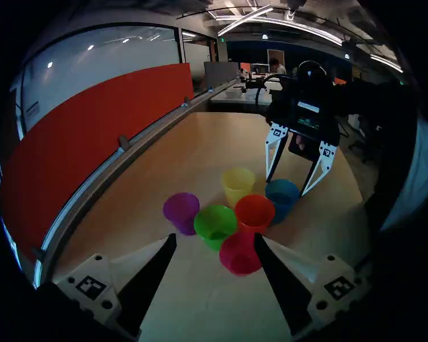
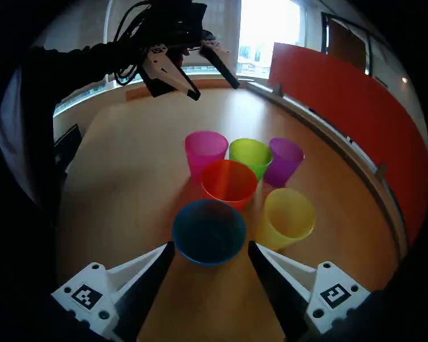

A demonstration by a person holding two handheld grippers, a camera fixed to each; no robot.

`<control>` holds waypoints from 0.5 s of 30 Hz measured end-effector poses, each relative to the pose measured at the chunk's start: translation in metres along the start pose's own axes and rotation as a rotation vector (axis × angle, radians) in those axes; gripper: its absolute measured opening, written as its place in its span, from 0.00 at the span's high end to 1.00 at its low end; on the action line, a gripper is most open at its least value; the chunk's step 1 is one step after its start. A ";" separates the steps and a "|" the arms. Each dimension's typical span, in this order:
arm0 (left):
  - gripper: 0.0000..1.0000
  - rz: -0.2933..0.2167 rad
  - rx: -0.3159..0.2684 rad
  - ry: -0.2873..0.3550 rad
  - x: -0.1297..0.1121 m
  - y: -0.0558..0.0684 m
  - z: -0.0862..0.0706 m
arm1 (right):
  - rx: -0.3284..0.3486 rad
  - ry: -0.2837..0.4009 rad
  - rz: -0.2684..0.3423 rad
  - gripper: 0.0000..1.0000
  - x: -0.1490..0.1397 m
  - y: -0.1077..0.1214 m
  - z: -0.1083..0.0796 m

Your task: Pour water

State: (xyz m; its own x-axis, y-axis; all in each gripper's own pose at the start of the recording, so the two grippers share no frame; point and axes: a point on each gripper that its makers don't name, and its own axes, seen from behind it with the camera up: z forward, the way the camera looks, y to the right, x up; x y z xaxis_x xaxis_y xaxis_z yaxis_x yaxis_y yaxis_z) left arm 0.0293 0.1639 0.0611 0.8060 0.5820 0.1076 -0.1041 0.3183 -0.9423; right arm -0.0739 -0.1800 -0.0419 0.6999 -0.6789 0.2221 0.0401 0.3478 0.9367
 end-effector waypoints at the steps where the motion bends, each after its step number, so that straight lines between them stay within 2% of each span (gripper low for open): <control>1: 0.00 0.001 -0.001 0.000 0.000 0.000 0.001 | 0.000 0.000 0.000 0.00 -0.001 0.000 0.002; 15: 0.00 0.007 -0.009 -0.009 -0.006 -0.001 0.015 | 0.007 0.024 0.015 0.00 0.001 -0.001 0.023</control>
State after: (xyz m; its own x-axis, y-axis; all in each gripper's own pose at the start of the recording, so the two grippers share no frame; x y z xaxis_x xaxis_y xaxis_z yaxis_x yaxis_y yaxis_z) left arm 0.0163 0.1709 0.0663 0.8001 0.5909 0.1032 -0.1046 0.3070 -0.9460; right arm -0.0898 -0.1962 -0.0364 0.7170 -0.6580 0.2300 0.0244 0.3534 0.9352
